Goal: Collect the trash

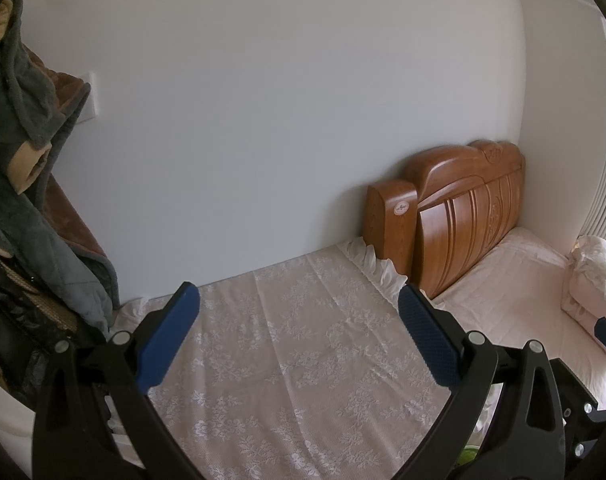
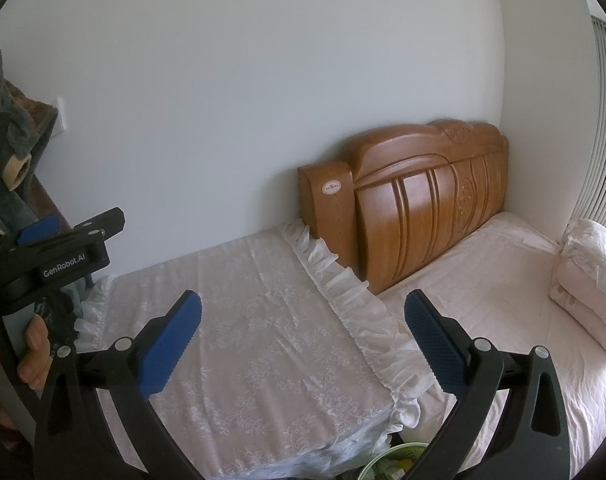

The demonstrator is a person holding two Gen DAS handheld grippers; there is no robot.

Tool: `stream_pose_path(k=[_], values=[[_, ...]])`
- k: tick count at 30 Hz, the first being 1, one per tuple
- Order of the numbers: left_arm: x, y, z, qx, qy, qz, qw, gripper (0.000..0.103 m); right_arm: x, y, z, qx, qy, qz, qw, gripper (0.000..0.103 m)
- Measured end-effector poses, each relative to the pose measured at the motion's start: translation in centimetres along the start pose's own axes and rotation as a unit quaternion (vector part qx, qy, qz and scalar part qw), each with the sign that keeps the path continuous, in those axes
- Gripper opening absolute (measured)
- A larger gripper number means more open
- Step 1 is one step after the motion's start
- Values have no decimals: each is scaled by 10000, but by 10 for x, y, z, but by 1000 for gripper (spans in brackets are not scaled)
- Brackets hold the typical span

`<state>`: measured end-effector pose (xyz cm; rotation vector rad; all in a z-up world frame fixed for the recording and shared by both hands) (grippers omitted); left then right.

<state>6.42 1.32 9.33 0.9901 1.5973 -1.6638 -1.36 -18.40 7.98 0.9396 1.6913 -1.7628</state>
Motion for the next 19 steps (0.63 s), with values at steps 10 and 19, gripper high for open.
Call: stream_pose_path(k=[10,19], values=[[2,4,1,-5,52,3,10000,95,5,-1,0,9,6,-24,10000,101],[4,3,-2,29,22,-26,10000,95,5,0,0,6,-14,-81,10000,101]])
Point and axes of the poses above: each gripper's, at about its wrist camera, not at the fingertips, and y roughly the way its jaws point, z to its right, x to its underside, the point moved 5 cm from there along y, roughly the way its jaws point, and after that the axes turned 1 degree about x, right-handed, at the moved point
